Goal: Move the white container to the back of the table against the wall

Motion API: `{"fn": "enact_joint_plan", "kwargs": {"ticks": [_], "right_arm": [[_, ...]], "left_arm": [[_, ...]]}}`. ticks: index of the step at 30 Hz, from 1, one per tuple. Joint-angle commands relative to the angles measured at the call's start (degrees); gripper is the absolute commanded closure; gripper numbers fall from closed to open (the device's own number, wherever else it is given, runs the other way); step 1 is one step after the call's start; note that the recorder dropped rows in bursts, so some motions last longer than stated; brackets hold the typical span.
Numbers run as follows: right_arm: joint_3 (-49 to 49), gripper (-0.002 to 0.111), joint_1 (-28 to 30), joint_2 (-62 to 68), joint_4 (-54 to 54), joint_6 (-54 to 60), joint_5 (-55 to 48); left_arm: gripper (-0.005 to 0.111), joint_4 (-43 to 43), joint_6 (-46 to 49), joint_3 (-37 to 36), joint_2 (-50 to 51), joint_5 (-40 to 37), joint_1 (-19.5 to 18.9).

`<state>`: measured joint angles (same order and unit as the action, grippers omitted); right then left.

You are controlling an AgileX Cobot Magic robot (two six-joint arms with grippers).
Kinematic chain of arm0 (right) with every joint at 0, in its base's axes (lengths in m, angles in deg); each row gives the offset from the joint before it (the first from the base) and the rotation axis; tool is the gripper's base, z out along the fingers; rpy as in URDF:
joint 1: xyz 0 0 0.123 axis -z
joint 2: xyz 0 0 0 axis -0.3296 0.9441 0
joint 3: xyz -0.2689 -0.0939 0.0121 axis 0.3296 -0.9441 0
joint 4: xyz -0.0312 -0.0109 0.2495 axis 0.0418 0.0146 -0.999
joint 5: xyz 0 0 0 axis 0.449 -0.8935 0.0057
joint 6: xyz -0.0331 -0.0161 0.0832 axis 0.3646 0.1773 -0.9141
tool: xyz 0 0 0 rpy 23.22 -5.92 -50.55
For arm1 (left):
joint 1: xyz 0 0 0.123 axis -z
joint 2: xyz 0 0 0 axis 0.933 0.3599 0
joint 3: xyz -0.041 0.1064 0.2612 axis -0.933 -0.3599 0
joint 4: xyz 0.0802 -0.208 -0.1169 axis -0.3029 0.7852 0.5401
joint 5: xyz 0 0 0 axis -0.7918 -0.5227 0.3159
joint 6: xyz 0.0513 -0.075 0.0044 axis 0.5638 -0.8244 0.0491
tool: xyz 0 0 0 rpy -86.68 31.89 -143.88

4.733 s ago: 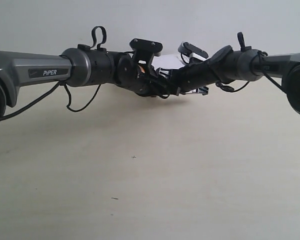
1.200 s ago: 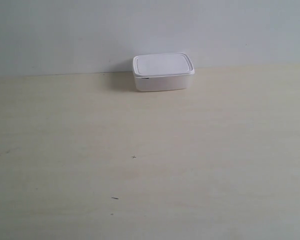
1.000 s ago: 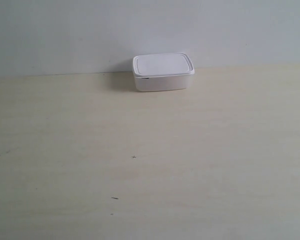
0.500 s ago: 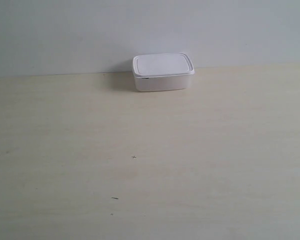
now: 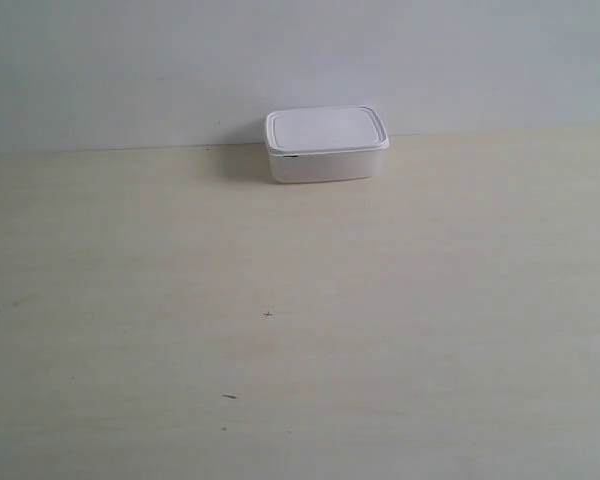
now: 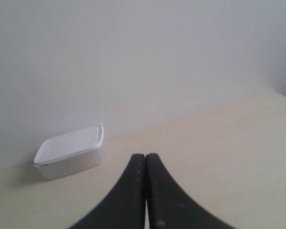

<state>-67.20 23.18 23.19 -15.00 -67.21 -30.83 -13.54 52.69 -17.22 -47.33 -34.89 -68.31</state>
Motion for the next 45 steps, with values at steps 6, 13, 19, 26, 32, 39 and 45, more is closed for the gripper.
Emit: {"fn": "enact_joint_plan", "kwargs": {"ticks": [6, 13, 19, 26, 32, 39, 45], "right_arm": [[-11.99, 0.108, 0.42, -0.32, 10.03, 0.07, 10.02], [-15.00, 0.108, 0.42, -0.37, 14.05, 0.07, 9.43], [-15.00, 0.108, 0.42, -0.37, 14.39, 0.07, 4.96], [-15.00, 0.108, 0.42, -0.37, 14.50, 0.07, 1.10], [-15.00, 0.108, 0.42, -0.37, 14.69, -0.04, 0.98], [-15.00, 0.108, 0.42, -0.37, 14.69, -0.04, 0.98], [-15.00, 0.108, 0.42, -0.37, 14.69, -0.04, 0.98]], "left_arm": [[0.107, 5.93, -0.14, -3.73, -0.09, -2.24, -0.07], [0.107, 10.59, -0.14, -3.73, -0.09, -3.55, -0.07], [0.107, 10.56, -0.14, -3.73, -0.09, -10.38, -0.07], [0.107, 10.56, -0.14, -3.73, -0.09, -12.85, -0.07], [0.107, 10.56, -0.14, -3.73, -0.09, -16.81, -0.07], [0.107, 10.30, -0.14, -3.73, -0.09, -17.19, -0.07], [0.107, 10.16, 0.11, -3.73, -0.09, -17.19, -0.07]]}}
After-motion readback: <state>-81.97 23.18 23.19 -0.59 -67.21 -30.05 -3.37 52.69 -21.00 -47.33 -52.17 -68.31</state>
